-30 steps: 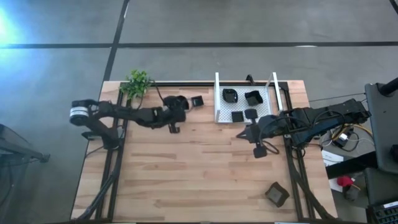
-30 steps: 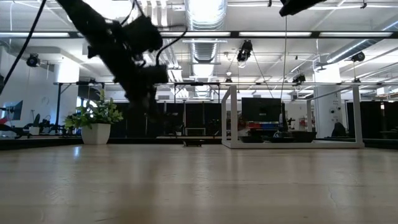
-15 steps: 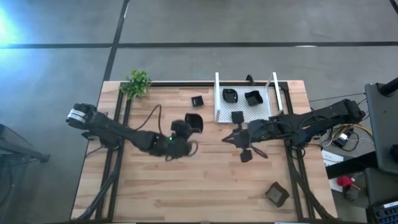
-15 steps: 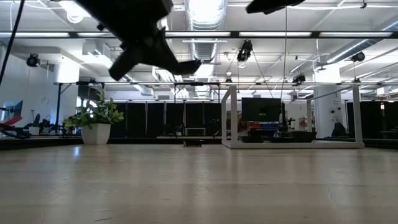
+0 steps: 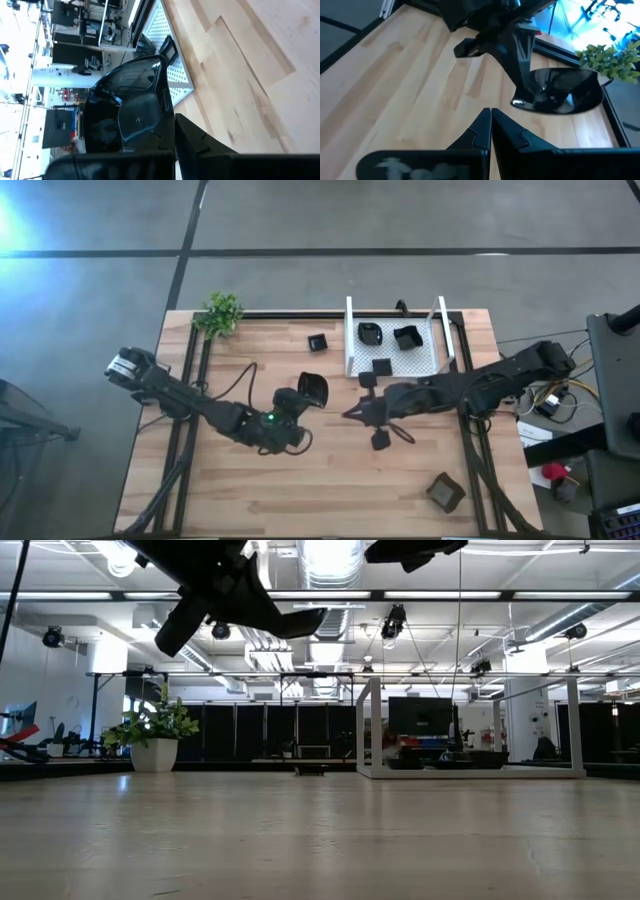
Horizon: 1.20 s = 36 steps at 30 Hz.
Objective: Pick & Place Mini shaped plates
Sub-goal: Stack the leaf shaped plate on top of the other leaf shaped plates on the shelf
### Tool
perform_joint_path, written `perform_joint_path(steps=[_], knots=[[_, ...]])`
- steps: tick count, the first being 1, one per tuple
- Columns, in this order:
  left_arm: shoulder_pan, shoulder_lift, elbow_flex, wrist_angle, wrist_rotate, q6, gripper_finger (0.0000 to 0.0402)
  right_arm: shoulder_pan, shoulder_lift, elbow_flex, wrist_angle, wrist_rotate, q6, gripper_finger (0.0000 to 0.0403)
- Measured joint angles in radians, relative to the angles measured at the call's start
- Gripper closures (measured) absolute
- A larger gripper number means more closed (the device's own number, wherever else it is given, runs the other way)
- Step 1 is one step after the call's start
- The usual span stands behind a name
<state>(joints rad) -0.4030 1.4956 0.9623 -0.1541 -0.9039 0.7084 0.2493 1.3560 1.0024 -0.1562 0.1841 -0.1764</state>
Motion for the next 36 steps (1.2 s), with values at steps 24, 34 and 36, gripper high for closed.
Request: perform_joint_path(steps=[24,34,36], knots=[[-0.005,0.097,0.005,-0.012,-0.083,0.086,0.0401,-0.013,0.164,0.138,0.032,0.254,0.085,0.0296],[-0.007,0.097,0.006,-0.012,-0.111,0.117,0.0402,-0.084,0.200,0.137,0.041,0.265,0.223,0.0313],[-0.007,0.097,0.006,-0.011,-0.111,0.117,0.0402,-0.091,0.201,0.137,0.040,0.264,0.223,0.0317]])
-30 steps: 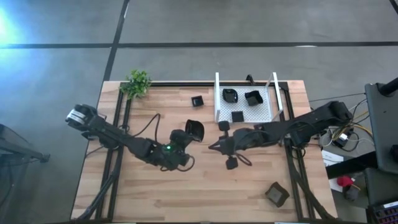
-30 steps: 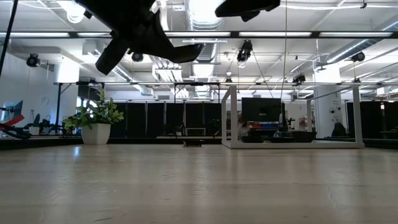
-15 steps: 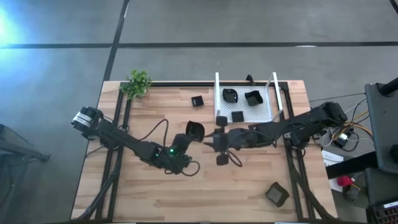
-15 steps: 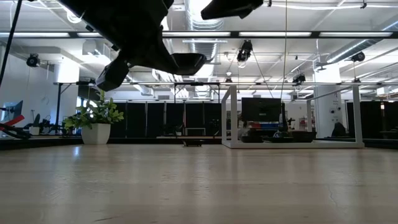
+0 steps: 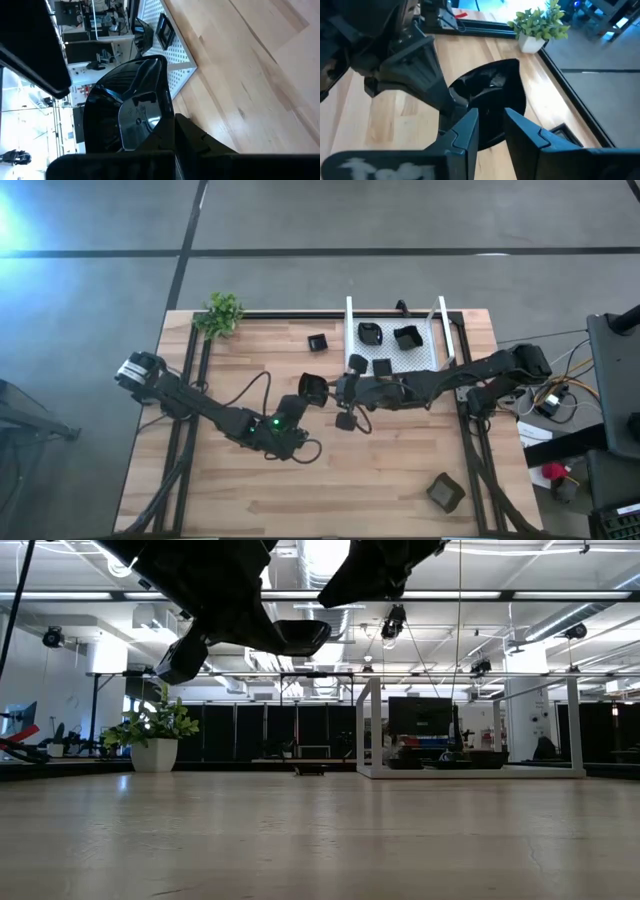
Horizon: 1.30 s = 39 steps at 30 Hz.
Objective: Pick & Place Mini shaped plates
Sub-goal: Stack the leaf shaped plate on top of the other leaf shaped plates on the shelf
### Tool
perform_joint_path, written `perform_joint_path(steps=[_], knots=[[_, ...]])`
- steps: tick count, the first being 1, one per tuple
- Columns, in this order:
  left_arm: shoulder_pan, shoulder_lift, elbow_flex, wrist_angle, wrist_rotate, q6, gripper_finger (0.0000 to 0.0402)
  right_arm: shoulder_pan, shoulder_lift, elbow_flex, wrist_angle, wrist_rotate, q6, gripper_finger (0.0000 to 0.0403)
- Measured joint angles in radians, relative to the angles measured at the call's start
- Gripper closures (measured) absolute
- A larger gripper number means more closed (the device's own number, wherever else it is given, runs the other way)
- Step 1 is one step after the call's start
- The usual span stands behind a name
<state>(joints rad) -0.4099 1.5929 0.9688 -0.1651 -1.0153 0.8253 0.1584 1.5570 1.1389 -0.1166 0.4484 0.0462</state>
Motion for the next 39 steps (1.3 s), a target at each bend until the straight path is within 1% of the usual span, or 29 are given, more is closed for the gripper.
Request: perform_joint_path(steps=[4,10,14,27,39], knots=[[0.000,0.000,0.000,-0.001,0.000,0.001,0.0402,-0.012,0.001,0.000,0.000,0.005,0.003,0.0324],[-0.001,0.000,-0.002,-0.001,0.000,0.001,0.0402,-0.024,0.006,0.000,0.000,0.048,0.003,0.0330],[0.000,0.000,0.000,0.000,-0.001,0.002,0.0402,-0.027,0.005,0.000,0.001,0.048,0.007,0.0329],[0.000,0.000,0.000,0.000,-0.060,0.023,0.0401,-0.027,0.005,0.000,0.000,0.048,0.007,0.0335],[-0.019,0.002,0.038,0.000,-0.061,0.040,0.0401,-0.041,0.005,0.000,0.000,0.048,0.007,0.0335]])
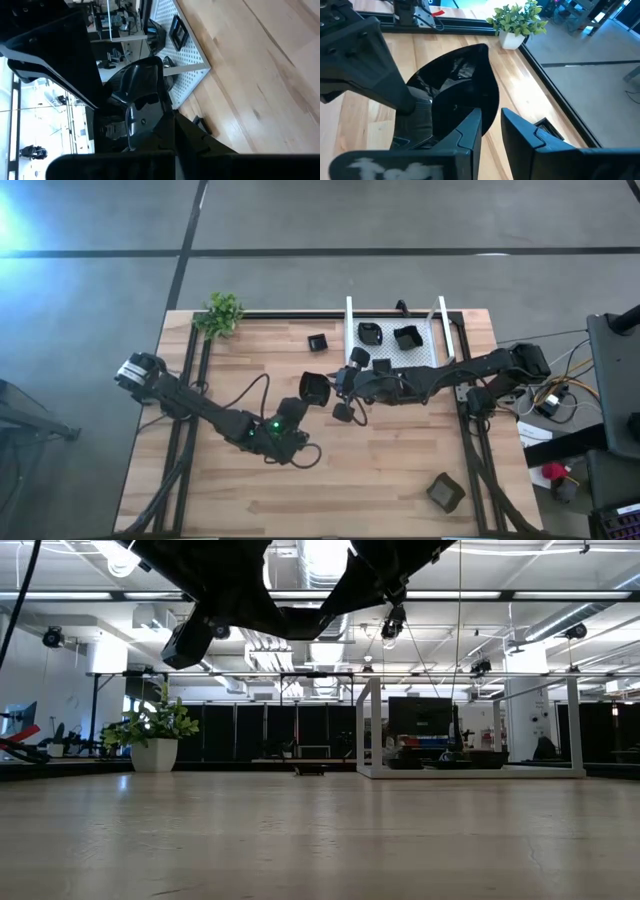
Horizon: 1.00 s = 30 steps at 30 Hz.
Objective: Pick & Place Mini shaped plates
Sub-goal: Stack the leaf shaped plate on top of the other leaf shaped plates on the shelf
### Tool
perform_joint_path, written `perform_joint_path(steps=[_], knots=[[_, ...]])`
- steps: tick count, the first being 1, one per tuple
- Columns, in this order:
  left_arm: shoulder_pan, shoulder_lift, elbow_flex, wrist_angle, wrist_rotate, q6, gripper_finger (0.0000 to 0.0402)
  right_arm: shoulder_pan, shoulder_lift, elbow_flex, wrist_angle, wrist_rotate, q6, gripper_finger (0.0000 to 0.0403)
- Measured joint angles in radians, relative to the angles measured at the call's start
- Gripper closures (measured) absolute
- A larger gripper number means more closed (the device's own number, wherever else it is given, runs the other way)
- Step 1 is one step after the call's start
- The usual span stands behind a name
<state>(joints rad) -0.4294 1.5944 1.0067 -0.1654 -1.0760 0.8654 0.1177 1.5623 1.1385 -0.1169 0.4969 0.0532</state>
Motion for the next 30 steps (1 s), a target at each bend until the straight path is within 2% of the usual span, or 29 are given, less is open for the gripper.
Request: perform_joint_path(steps=[9,17,26,30], knots=[[0.001,0.000,0.003,-0.001,-0.006,0.000,0.0402,0.000,0.000,0.000,0.000,-0.001,-0.001,0.0340],[0.001,0.000,0.003,0.000,-0.006,-0.002,0.0401,-0.001,-0.001,0.000,0.000,-0.001,-0.004,0.0391],[0.002,0.000,0.003,0.000,-0.006,-0.026,0.0401,-0.001,-0.001,0.000,0.000,-0.002,-0.004,0.0394],[0.002,0.000,0.003,0.000,-0.006,-0.025,0.0382,-0.001,-0.001,0.000,-0.001,-0.003,-0.004,0.0394]])
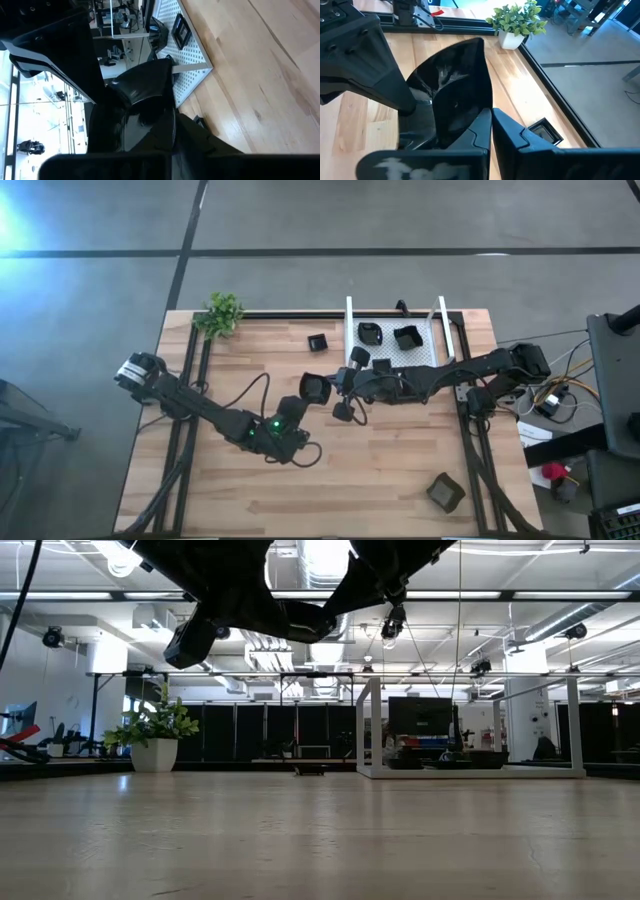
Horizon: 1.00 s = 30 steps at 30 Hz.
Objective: Pick & Place Mini shaped plates
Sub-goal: Stack the leaf shaped plate on top of the other leaf shaped plates on the shelf
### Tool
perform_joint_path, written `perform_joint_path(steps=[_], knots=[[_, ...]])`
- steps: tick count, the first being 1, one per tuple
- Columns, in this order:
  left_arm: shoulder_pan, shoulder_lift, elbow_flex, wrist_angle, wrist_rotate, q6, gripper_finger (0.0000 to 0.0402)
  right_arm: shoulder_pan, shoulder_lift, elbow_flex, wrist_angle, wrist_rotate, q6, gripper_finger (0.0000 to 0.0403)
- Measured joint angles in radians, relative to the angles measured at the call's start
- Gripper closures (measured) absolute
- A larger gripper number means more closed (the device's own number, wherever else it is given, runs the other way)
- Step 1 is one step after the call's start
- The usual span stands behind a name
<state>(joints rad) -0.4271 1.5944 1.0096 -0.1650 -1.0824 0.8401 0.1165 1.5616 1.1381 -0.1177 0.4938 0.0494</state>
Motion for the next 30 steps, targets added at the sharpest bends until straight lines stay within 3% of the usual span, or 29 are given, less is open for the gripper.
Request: perform_joint_path(steps=[9,22,30], knots=[[-0.001,-0.001,0.000,0.000,0.000,-0.010,0.0316,0.000,0.000,0.000,-0.002,0.001,0.000,0.0395],[-0.014,-0.001,0.000,-0.001,-0.001,-0.106,0.0312,0.001,-0.018,0.000,-0.011,0.032,-0.008,0.0395],[-0.033,-0.002,0.000,-0.001,-0.002,-0.167,0.0312,-0.008,-0.129,0.000,-0.095,0.039,0.007,0.0395]])
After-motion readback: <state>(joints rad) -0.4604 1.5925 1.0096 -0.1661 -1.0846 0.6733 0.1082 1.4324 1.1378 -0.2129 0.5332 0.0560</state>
